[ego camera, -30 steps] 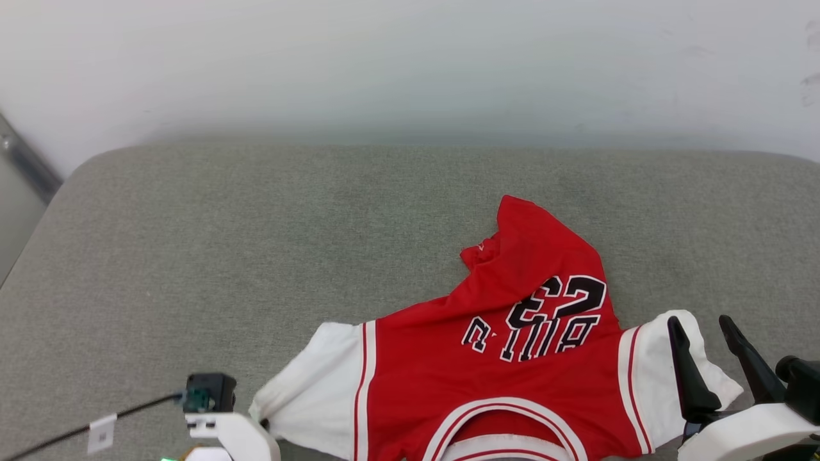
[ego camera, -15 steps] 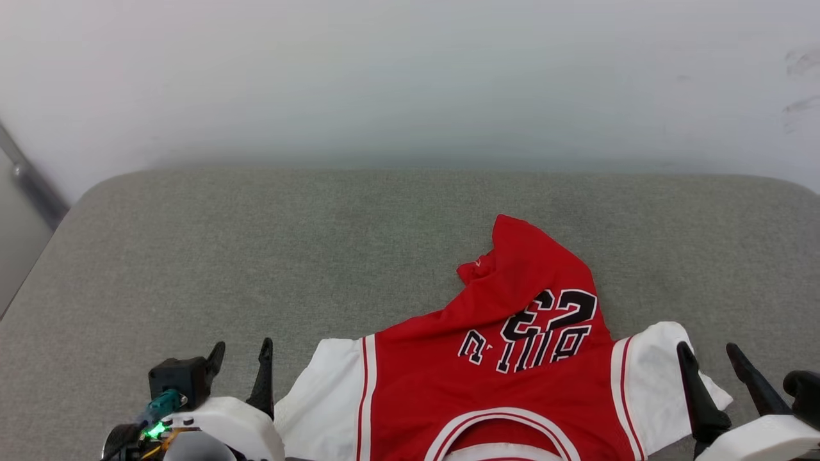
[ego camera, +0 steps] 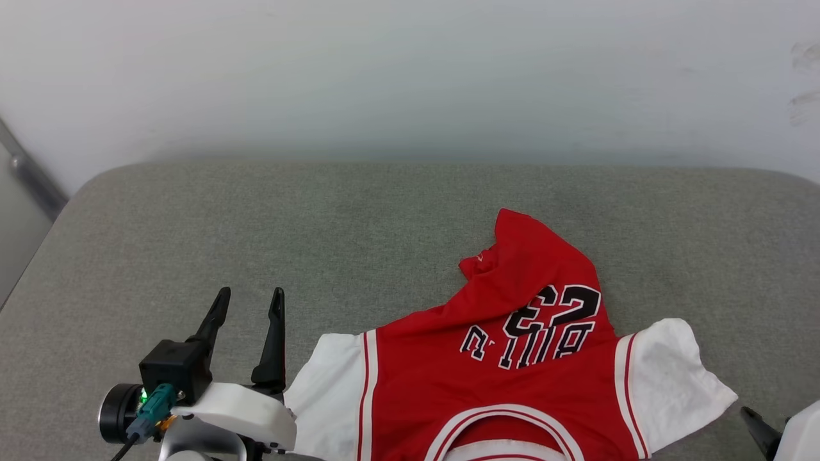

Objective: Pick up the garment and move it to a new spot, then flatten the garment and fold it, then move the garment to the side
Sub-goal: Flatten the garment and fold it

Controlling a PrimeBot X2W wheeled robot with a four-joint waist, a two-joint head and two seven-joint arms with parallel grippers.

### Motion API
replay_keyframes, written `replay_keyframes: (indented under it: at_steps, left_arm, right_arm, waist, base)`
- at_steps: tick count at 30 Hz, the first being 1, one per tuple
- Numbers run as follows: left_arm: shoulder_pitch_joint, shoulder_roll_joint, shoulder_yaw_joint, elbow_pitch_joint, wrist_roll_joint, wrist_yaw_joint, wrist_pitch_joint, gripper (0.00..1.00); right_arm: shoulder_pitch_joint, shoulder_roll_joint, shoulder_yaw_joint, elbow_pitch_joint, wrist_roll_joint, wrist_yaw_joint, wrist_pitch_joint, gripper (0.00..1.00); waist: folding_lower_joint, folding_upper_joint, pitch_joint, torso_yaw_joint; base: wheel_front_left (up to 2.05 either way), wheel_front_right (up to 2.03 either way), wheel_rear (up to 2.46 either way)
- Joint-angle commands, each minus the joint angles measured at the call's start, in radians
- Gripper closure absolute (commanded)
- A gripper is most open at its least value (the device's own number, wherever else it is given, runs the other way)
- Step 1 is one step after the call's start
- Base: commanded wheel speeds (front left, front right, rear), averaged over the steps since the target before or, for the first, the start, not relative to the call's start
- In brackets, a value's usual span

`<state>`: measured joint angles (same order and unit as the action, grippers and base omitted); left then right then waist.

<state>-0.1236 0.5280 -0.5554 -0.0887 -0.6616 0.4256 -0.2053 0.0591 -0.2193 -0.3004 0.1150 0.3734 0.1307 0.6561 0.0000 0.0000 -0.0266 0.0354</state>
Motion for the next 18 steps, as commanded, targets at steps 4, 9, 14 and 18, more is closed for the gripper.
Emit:
replay_keyframes:
  at_steps: [4, 9, 14, 18]
  left_arm:
    - [-0.012, 0.006, -0.008, -0.029, 0.012, 0.008, 0.010, 0.00]
    - [-0.037, 0.007, -0.008, -0.047, 0.018, 0.001, 0.012, 0.00]
    - [-0.060, -0.005, -0.013, -0.034, 0.014, -0.010, 0.012, 0.00]
    - [-0.061, -0.007, -0.013, -0.013, 0.005, -0.017, 0.012, 0.00]
  right_arm:
    - [-0.084, -0.028, 0.023, 0.091, 0.015, 0.000, 0.062, 0.00]
    - [-0.183, -0.040, 0.049, 0.204, 0.000, 0.000, 0.071, 0.00]
    - [-0.245, -0.038, 0.068, 0.320, -0.003, 0.000, 0.068, 0.00]
    - [-0.242, -0.025, 0.090, 0.404, 0.014, 0.000, 0.101, 0.60]
  waist:
    - [0.0000, 0.0000, 0.033, 0.026]
    - [0.0000, 0.0000, 0.094, 0.052]
    - [0.0000, 0.0000, 0.132, 0.071]
    - [0.0000, 0.0000, 0.134, 0.071]
  base:
    - [0.00, 0.00, 0.00]
    - [0.00, 0.00, 0.00]
    - [0.00, 0.00, 0.00]
    - [0.00, 0.00, 0.00]
